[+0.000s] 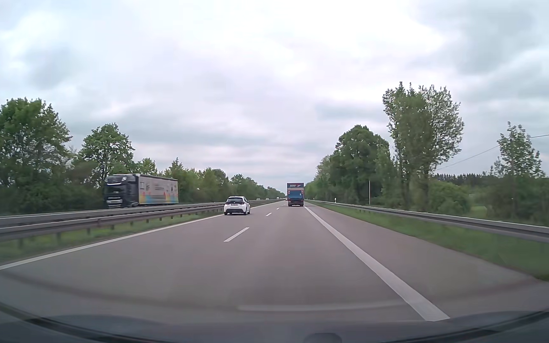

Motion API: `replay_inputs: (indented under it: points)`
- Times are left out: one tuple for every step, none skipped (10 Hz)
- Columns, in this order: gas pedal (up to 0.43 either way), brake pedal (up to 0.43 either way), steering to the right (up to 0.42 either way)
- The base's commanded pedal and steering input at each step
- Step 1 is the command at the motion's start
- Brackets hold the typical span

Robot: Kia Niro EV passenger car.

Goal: Follow the waypoints while adhering to traffic rules and regulations

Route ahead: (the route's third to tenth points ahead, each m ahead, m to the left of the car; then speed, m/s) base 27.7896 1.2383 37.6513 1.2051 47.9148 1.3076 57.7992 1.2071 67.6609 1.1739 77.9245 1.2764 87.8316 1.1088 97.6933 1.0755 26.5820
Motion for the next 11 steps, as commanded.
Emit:
replay_inputs:
  points:
    - [0.11, 0.0, 0.0]
    - [0.11, 0.0, -0.001]
    - [0.11, 0.0, -0.001]
    - [0.11, 0.0, -0.002]
    - [0.11, 0.0, -0.002]
    - [0.11, 0.0, -0.003]
    - [0.118, 0.0, -0.002]
    - [0.15, 0.0, -0.002]
    - [0.157, 0.0, -0.002]
    - [0.157, 0.0, -0.002]
    - [0.169, 0.0, -0.003]
